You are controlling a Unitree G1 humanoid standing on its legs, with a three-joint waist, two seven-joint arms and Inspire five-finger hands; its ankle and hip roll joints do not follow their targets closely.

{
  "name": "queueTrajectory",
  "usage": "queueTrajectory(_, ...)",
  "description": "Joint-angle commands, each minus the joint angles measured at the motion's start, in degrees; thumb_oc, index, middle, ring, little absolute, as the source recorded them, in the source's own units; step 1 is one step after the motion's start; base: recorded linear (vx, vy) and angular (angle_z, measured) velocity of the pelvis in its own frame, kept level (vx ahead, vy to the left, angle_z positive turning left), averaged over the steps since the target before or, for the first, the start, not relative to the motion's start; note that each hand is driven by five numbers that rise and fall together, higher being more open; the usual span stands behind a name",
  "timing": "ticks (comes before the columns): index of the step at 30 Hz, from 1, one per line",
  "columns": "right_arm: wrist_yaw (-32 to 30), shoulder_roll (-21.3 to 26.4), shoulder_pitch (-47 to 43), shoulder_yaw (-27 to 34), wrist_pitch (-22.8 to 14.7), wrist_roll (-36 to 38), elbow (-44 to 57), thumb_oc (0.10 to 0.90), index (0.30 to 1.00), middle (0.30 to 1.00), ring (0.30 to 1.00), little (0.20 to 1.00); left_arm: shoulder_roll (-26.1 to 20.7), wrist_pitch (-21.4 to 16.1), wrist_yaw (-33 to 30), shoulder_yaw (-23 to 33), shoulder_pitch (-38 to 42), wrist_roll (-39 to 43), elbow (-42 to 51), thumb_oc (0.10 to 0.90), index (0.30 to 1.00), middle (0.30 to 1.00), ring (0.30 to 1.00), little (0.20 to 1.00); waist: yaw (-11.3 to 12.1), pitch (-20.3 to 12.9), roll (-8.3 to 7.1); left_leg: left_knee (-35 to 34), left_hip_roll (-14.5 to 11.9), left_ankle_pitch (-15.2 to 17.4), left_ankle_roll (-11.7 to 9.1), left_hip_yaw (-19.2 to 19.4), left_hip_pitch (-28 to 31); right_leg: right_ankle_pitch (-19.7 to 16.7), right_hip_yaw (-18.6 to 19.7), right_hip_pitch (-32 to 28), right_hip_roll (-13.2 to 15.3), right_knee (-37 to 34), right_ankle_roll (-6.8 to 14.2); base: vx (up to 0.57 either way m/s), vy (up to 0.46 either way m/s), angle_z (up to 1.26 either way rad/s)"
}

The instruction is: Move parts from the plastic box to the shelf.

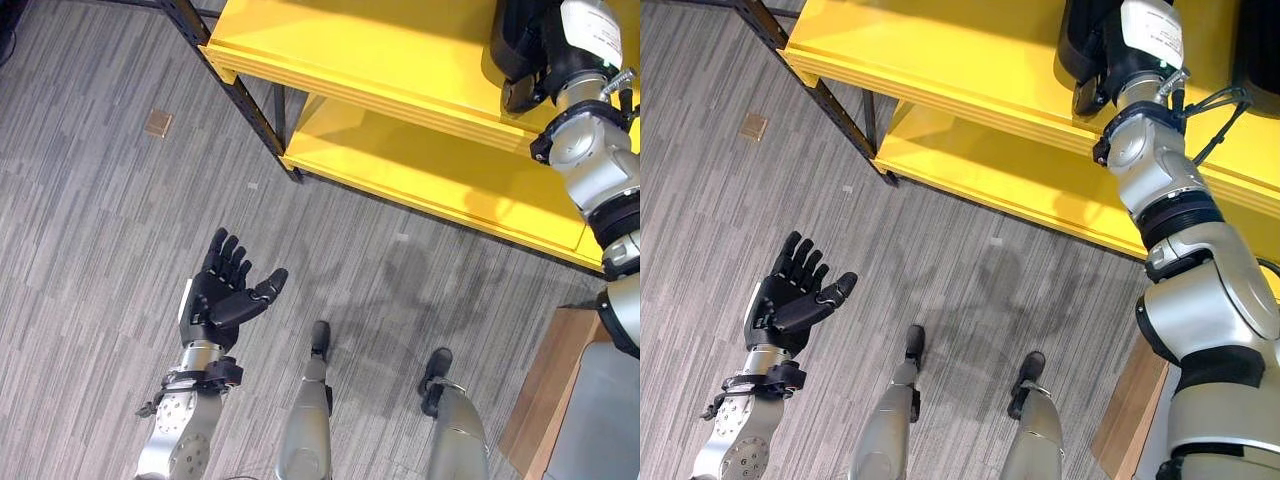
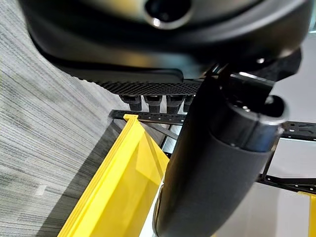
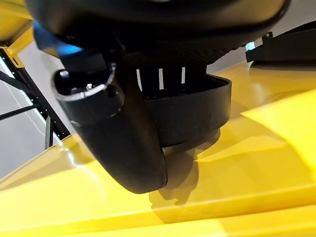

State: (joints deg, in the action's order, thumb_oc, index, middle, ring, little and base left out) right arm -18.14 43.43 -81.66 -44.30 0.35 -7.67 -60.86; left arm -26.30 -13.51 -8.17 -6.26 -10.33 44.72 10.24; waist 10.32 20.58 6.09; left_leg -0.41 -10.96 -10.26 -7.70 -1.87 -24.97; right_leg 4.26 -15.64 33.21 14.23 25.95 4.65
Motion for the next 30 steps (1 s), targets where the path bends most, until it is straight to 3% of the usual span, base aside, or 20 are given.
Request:
queueTrajectory(1, -4.81, 2.82, -15.81, -5.38, -2.35, 1.75, 0.03, 0.4, 0.3, 0.3, 0.3, 0.3, -4.33, -6.65, 0.8, 0.78, 1.11, 0.07, 8.27, 0.9, 1.0, 1.0, 1.0, 1.0, 1.79, -1.98, -1.33, -3.96, -3.3, -0.83, -1.28, 2.21, 7.81, -3.27, -0.98, -3.21, -2.86, -5.32, 2.55, 0.01, -0.004, 0.03)
queueTrajectory(5, -4.38, 3.32, -17.31, -7.01, -2.45, 1.89, -0.91, 0.4, 0.3, 0.3, 0.3, 0.3, -4.58, -6.81, 0.77, 1.08, 0.86, 0.33, 8.33, 0.9, 1.0, 1.0, 1.0, 1.0, 1.82, -2.15, -1.65, -4.34, -3.5, -0.04, -1.71, 1.78, 8.27, -1.83, -0.83, -3.42, -2.95, -4.85, 3.17, 0.04, -0.012, 0.02)
queueTrajectory(8, -4.23, 3.54, -18.18, -7.87, -2.49, 1.94, -1.59, 0.4, 0.3, 0.3, 0.3, 0.3, -4.58, -6.87, 0.71, 1.63, 0.63, 0.49, 8.59, 0.9, 1.0, 1.0, 1.0, 1.0, 2.01, -1.98, -1.76, -4.34, -3.49, -1.33, -1.6, 1.71, 7.28, -3.12, -1.33, -2.73, -2.93, -5.07, 2.51, 0.01, -0.006, 0.11)
queueTrajectory(9, -4.06, 3.54, -18.16, -8.15, -2.46, 1.9, -1.75, 0.4, 0.3, 0.3, 0.3, 0.3, -4.53, -6.86, 0.75, 1.6, 0.54, 0.49, 8.5, 0.9, 1.0, 1.0, 1.0, 1.0, 1.9, -2.19, -1.8, -4.42, -3.56, -0.24, -1.9, 1.52, 7.98, -1.73, -0.96, -3.19, -2.98, -4.62, 3.17, 0.01, -0.003, 0.1)
queueTrajectory(22, -3.92, 3.69, -19.64, -9.45, -2.5, 2.12, -3.19, 0.4, 0.3, 0.3, 0.3, 0.3, -4.57, -6.96, 0.62, 1.98, 0.52, 0.66, 8.17, 0.9, 1.0, 1.0, 1.0, 1.0, 2.15, -2.08, -1.97, -4.32, -3.5, -0.2, -1.89, 1.07, 7.72, -1.53, -1.53, -2.79, -2.8, -4.03, 3.19, 0.01, 0.0, 0.01)
queueTrajectory(23, -3.98, 3.75, -19.37, -9.29, -2.42, 2.3, -3.35, 0.543, 0.5, 0.5, 0.5, 0.5, -4.52, -6.93, 0.63, 1.95, 0.53, 0.77, 8.2, 0.9, 1.0, 1.0, 1.0, 1.0, 2.16, -2.06, -1.97, -4.3, -3.48, -0.14, -1.84, 1.04, 7.66, -1.54, -1.52, -2.64, -2.76, -3.92, 3.2, 0.0, 0.0, 0.0)
queueTrajectory(24, -3.93, 3.73, -19.24, -9.32, -2.37, 2.32, -3.49, 0.741, 0.778, 0.778, 0.778, 0.778, -4.56, -6.91, 0.63, 1.92, 0.52, 0.79, 8.24, 0.9, 1.0, 1.0, 1.0, 1.0, 2.17, -2.07, -2.0, -4.27, -3.47, -0.16, -1.84, 1.03, 7.61, -1.5, -1.56, -2.53, -2.69, -3.76, 3.22, 0.0, 0.0, 0.0)
queueTrajectory(25, -3.64, 3.75, -19.15, -9.51, -2.25, 2.21, -3.53, 0.9, 1.0, 1.0, 1.0, 1.0, -4.65, -6.89, 0.54, 1.9, 0.6, 0.68, 8.17, 0.9, 1.0, 1.0, 1.0, 1.0, 2.14, -1.99, -2.02, -4.25, -3.47, -0.19, -1.82, 0.96, 7.53, -1.44, -1.53, -2.55, -2.68, -3.75, 3.2, 0.0, 0.0, 0.0)
queueTrajectory(30, -2.92, 3.32, -18.58, -9.67, -2.19, 2.14, -3.64, 0.9, 1.0, 1.0, 1.0, 1.0, -4.75, -6.81, 0.42, 2.08, 0.65, 0.43, 8.22, 0.9, 1.0, 1.0, 1.0, 1.0, 2.03, -1.77, -2.28, -4.14, -3.37, 0.28, -1.6, 0.9, 7.66, -1.52, -1.44, -2.41, -2.66, -3.49, 3.22, 0.0, 0.0, 0.0)
